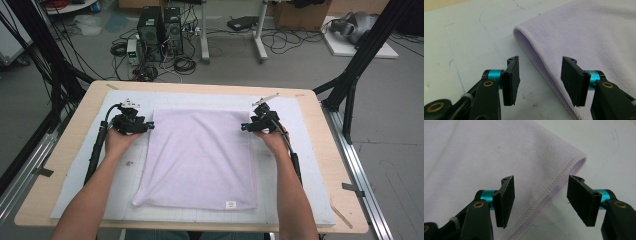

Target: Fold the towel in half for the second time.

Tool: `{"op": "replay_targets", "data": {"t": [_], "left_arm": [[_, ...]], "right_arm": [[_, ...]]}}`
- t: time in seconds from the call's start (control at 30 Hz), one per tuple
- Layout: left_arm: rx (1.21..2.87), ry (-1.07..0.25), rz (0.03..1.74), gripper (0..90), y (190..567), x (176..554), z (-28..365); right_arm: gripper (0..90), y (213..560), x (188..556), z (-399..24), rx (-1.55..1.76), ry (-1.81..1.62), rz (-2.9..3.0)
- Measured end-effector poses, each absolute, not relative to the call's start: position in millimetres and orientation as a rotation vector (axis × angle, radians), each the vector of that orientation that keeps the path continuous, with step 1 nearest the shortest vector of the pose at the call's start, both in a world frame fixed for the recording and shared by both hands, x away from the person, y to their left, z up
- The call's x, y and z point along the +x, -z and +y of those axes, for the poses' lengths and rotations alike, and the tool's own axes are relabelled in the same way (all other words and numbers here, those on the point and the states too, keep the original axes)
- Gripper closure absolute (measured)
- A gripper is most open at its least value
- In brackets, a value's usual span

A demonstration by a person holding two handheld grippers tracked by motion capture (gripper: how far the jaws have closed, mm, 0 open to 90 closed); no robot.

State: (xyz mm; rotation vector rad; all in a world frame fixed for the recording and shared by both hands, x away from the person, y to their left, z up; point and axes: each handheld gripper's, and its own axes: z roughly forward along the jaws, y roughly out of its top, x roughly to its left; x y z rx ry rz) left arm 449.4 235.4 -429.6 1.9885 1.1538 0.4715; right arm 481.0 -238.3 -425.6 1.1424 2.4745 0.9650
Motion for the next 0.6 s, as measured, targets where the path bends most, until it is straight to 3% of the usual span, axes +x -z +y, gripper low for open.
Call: {"op": "replay_targets", "data": {"t": [0.17, 0.23, 0.33, 0.47, 0.6], "left_arm": [[2.023, -0.446, 1.190, 48.1, 444, 454, 227], [2.017, -0.470, 1.184, 49.2, 444, 453, 222], [2.005, -0.446, 1.192, 66.3, 444, 454, 219], [1.992, -0.399, 1.185, 81.7, 444, 454, 219], [1.951, -0.357, 1.211, 85.4, 444, 456, 223]], "right_arm": [[43.6, 440, 480, -241, 1.191, -0.992, 2.433], [50.9, 440, 478, -241, 1.187, -0.992, 2.431], [69.2, 441, 475, -237, 1.143, -1.037, 2.461], [82.5, 442, 474, -239, 1.197, -1.115, 2.483], [84.3, 441, 475, -240, 1.191, -1.121, 2.495]]}}
